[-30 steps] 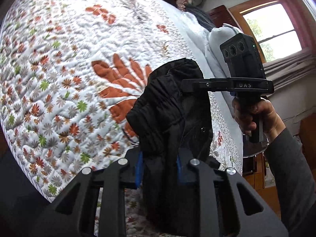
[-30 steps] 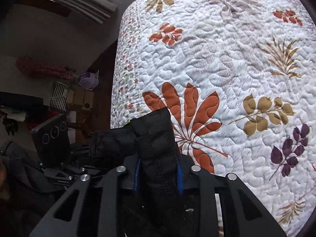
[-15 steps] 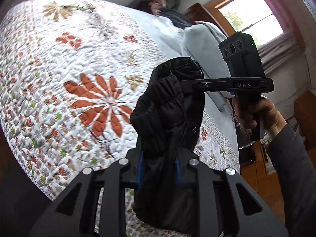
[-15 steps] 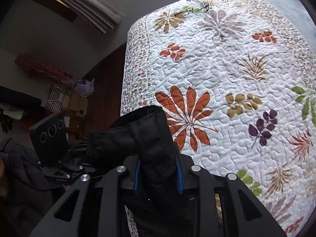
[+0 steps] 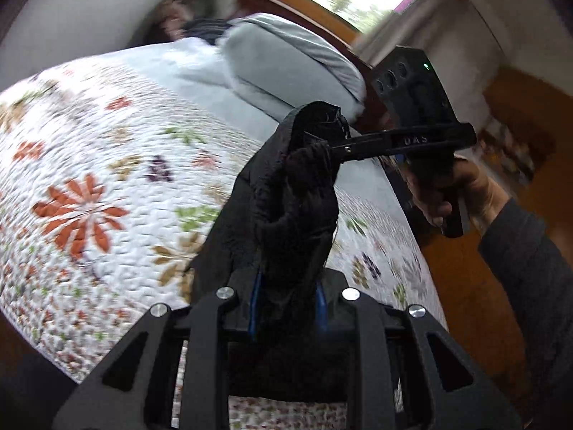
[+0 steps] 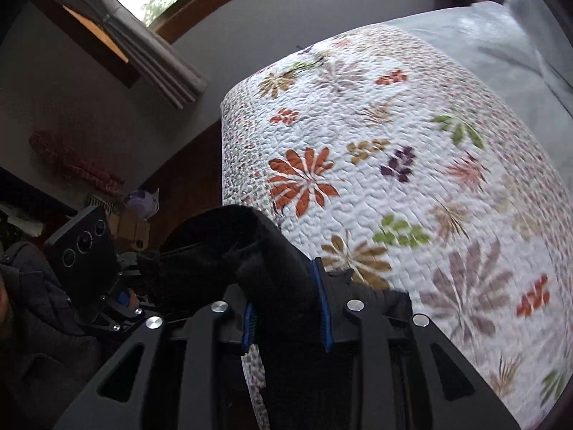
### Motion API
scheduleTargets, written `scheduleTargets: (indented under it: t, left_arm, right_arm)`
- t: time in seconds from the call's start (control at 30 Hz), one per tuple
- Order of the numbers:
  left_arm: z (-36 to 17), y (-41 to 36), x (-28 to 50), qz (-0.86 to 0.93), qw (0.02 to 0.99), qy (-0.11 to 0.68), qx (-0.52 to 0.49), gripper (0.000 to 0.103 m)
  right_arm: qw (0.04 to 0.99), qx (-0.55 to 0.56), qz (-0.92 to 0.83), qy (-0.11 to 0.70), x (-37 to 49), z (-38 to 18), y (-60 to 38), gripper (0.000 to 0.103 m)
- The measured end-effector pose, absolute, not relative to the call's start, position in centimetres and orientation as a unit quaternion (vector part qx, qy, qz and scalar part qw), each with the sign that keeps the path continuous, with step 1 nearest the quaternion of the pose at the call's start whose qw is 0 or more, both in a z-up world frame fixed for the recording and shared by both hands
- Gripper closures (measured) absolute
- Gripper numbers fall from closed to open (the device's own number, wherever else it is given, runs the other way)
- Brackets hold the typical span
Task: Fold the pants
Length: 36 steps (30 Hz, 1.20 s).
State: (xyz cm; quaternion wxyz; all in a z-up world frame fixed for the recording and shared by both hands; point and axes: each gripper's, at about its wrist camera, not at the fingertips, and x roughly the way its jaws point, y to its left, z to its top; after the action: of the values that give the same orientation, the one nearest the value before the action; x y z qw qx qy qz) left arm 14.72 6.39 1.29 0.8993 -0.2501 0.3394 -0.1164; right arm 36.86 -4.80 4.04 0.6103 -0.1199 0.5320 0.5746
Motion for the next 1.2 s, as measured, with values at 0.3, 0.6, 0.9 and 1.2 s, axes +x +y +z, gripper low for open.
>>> scheduleTargets:
  t: [0.3, 0.6, 0.9, 1.2]
  left_arm:
    - [-0.2, -7.8, 15.2, -0.195, 0.895, 0.376, -0.140, 0.081]
    - [-1.1, -17.4, 14.3, -0.229, 0.897, 0.376, -0.046, 0.081]
    - [-7.1, -25.4, 14.2, -0.245, 0.870, 0.427, 0.022, 0.081]
    - [-11.5, -29.8, 13.1, -0.260, 0.843, 0.462, 0.094, 0.027]
  right_arm:
    - [0.657, -0.029, 0.535, 0.530, 34.8, 0.4, -22.0, 0.075]
    - [0.680, 0.025, 0.529, 0.507, 33.2, -1.7, -31.9, 0.075]
    - [0.683, 0.064, 0.505, 0.524, 31.8, -9.0, -39.8, 0.075]
    - [0.723, 0.032, 0.460, 0.515, 29.7, -13.8, -43.9, 0.071]
